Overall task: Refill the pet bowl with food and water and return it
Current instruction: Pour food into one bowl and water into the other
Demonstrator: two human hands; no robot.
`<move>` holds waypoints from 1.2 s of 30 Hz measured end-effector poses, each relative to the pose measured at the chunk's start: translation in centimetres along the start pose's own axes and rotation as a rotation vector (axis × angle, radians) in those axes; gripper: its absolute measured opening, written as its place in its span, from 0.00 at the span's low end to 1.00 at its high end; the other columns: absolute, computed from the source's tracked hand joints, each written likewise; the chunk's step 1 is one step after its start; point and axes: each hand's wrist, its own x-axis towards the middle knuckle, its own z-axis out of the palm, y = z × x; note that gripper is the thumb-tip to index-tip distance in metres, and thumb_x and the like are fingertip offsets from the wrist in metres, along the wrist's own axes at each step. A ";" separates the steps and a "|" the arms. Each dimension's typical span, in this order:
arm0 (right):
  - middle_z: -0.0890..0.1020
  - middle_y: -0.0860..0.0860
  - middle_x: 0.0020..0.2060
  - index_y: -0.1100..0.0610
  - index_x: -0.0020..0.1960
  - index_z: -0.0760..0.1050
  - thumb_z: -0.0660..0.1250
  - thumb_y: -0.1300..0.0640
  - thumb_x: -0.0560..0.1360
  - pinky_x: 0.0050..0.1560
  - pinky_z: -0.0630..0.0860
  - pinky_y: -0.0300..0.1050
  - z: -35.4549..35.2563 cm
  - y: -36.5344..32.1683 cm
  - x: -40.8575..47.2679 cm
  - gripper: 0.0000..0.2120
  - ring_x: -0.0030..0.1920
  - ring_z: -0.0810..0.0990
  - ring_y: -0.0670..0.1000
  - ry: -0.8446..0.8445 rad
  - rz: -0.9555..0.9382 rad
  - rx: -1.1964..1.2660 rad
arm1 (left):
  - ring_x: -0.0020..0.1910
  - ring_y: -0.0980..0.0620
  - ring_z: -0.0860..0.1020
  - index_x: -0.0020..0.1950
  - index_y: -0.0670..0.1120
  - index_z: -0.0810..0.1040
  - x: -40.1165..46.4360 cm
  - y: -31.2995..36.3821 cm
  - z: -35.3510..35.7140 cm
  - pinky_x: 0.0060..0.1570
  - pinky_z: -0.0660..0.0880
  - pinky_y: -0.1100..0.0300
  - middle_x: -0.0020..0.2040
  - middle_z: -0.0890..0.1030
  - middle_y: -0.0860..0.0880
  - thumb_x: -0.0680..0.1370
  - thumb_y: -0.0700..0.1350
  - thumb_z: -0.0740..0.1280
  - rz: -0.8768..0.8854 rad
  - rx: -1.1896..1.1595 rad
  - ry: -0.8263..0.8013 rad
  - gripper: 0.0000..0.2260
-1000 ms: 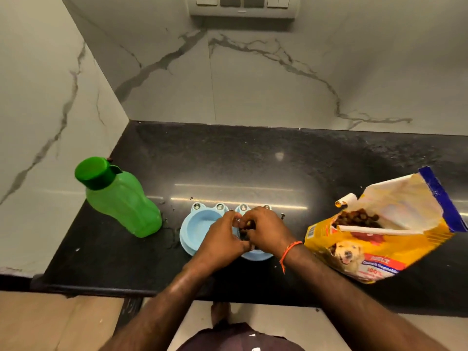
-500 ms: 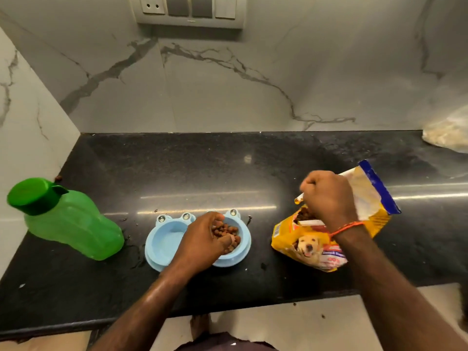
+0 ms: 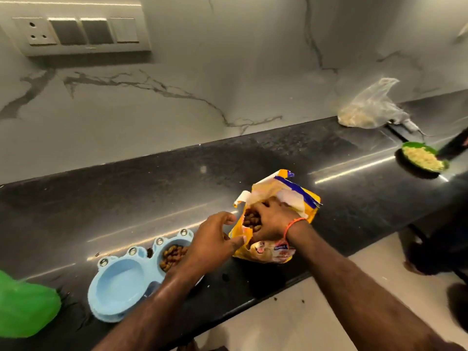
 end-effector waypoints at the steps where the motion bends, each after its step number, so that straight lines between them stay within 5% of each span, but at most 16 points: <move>1: 0.65 0.58 0.72 0.44 0.75 0.63 0.75 0.33 0.65 0.71 0.69 0.57 0.1 0.0 0.0 0.44 0.72 0.66 0.63 -0.006 0.014 0.009 | 0.40 0.58 0.82 0.61 0.56 0.78 0.3 0.4 0.4 0.46 0.79 0.57 0.60 0.79 0.57 0.71 0.54 0.78 0.013 0.003 -0.021 0.21; 7: 0.64 0.60 0.73 0.47 0.75 0.65 0.72 0.39 0.72 0.69 0.71 0.60 0.8 -0.7 0.6 0.36 0.72 0.66 0.65 -0.038 0.025 -0.016 | 0.48 0.55 0.83 0.62 0.58 0.77 1.4 1.4 2.0 0.53 0.81 0.51 0.60 0.79 0.58 0.67 0.61 0.75 0.065 0.012 -0.085 0.25; 12: 0.84 0.53 0.52 0.51 0.56 0.82 0.66 0.45 0.77 0.51 0.76 0.47 0.2 -0.2 0.7 0.13 0.53 0.81 0.54 -0.002 -0.013 0.228 | 0.44 0.59 0.83 0.59 0.61 0.77 1.8 1.4 1.7 0.48 0.82 0.52 0.59 0.79 0.59 0.68 0.59 0.76 0.073 -0.012 -0.082 0.21; 19: 0.85 0.49 0.49 0.48 0.53 0.85 0.68 0.48 0.76 0.56 0.80 0.50 -1.5 1.4 1.2 0.09 0.52 0.83 0.51 -0.073 -0.002 0.483 | 0.48 0.57 0.83 0.64 0.61 0.75 1.9 0.9 1.6 0.50 0.83 0.51 0.62 0.77 0.60 0.69 0.61 0.75 0.059 0.000 -0.105 0.25; 23: 0.83 0.48 0.52 0.46 0.59 0.83 0.66 0.50 0.80 0.57 0.82 0.54 -2.7 2.6 1.6 0.10 0.54 0.83 0.52 -0.038 0.050 0.670 | 0.50 0.57 0.81 0.63 0.59 0.75 1.9 0.6 1.6 0.51 0.82 0.50 0.60 0.78 0.60 0.70 0.60 0.75 0.064 0.032 -0.102 0.22; 28: 0.84 0.50 0.51 0.47 0.54 0.83 0.69 0.44 0.77 0.51 0.79 0.49 -2.0 1.7 1.9 0.11 0.52 0.82 0.53 0.257 -0.108 0.116 | 0.48 0.57 0.81 0.61 0.61 0.76 1.8 0.2 1.6 0.50 0.81 0.50 0.59 0.78 0.61 0.69 0.62 0.75 0.060 0.032 -0.087 0.22; 31: 0.82 0.50 0.57 0.47 0.58 0.78 0.69 0.37 0.74 0.56 0.76 0.48 -0.6 0.9 1.9 0.18 0.56 0.78 0.52 0.194 -0.235 0.090 | 0.46 0.58 0.81 0.62 0.59 0.76 1.7 0.0 1.3 0.49 0.81 0.53 0.59 0.78 0.61 0.71 0.61 0.75 0.044 0.037 -0.087 0.22; 36: 0.70 0.53 0.72 0.46 0.72 0.69 0.66 0.31 0.73 0.70 0.67 0.56 0.1 1.0 1.7 0.33 0.71 0.68 0.59 0.096 -0.176 -0.011 | 0.46 0.58 0.81 0.63 0.58 0.76 1.4 -0.4 1.2 0.47 0.81 0.57 0.59 0.78 0.60 0.72 0.58 0.76 0.030 0.035 -0.106 0.21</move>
